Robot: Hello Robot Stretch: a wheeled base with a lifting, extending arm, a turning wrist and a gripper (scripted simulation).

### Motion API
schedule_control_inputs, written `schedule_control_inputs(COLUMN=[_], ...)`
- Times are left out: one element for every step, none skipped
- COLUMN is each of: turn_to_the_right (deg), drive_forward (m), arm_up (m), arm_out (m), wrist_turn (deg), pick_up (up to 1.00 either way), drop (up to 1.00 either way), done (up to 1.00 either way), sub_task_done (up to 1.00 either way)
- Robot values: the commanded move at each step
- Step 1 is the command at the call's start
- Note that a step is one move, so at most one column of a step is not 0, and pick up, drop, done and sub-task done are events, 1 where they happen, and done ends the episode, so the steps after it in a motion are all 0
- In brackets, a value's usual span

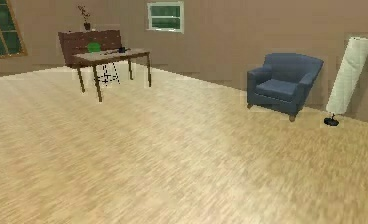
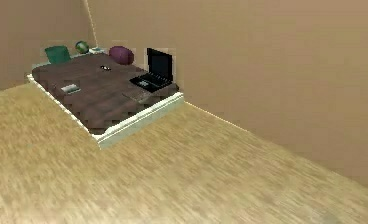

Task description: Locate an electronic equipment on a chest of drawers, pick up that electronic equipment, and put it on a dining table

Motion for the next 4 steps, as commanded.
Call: schedule_control_inputs(turn_to_the_right=[-36.0, 0.0, 0.0, -3.0], drive_forward=[0.00, 1.00, 1.00, 0.00], arm_up=[0.00, 0.00, 0.00, 0.00], arm_out=[0.00, 0.00, 0.00, 0.00], wrist_turn=[0.0, 0.0, 0.0, 0.0], pick_up=[0.00, 0.00, 0.00, 0.00], drop=[0.00, 0.00, 0.00, 0.00], done=[0.00, 0.00, 0.00, 0.00], sub_task_done=[0.00, 0.00, 0.00, 0.00])
